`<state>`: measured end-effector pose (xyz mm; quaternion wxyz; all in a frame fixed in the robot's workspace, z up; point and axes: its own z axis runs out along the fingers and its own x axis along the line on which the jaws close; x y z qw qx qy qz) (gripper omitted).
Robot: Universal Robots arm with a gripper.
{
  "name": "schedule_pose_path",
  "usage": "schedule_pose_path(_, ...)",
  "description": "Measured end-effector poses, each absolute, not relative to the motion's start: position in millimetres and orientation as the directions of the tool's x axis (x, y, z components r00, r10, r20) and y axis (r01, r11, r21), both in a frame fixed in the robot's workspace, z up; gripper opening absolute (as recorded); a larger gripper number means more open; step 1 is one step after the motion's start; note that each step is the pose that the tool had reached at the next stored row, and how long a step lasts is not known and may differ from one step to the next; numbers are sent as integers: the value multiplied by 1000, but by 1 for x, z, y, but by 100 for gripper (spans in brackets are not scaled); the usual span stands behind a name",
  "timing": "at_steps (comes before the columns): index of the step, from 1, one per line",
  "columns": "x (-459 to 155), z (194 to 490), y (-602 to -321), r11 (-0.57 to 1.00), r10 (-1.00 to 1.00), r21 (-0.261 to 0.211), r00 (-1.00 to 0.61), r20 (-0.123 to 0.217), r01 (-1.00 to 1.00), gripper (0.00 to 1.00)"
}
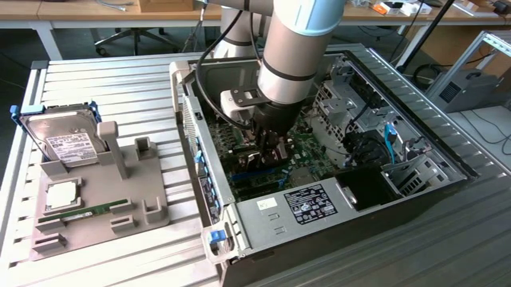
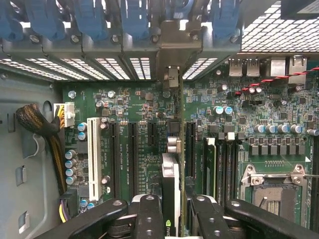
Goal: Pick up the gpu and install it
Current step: 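Insert the gpu into the slot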
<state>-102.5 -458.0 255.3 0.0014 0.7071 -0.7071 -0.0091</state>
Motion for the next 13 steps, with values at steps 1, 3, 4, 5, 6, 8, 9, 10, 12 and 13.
schedule_pose_path(1,-103,255,-458,0,-1000,15,0,-11,-1000,27)
schedule_pose_path(3,-103,255,-458,0,-1000,15,0,-11,-1000,27)
schedule_pose_path(4,-103,255,-458,0,-1000,15,0,-11,-1000,27)
schedule_pose_path(5,-103,255,-458,0,-1000,15,0,-11,-1000,27)
schedule_pose_path(6,-103,255,-458,0,-1000,15,0,-11,-1000,27)
schedule_pose_path(8,-103,255,-458,0,-1000,15,0,-11,-1000,27)
schedule_pose_path(9,-103,255,-458,0,-1000,15,0,-11,-1000,27)
schedule_pose_path(10,-103,255,-458,0,-1000,15,0,-11,-1000,27)
schedule_pose_path(12,-103,255,-458,0,-1000,15,0,-11,-1000,27)
schedule_pose_path(13,-103,255,-458,0,-1000,15,0,-11,-1000,27)
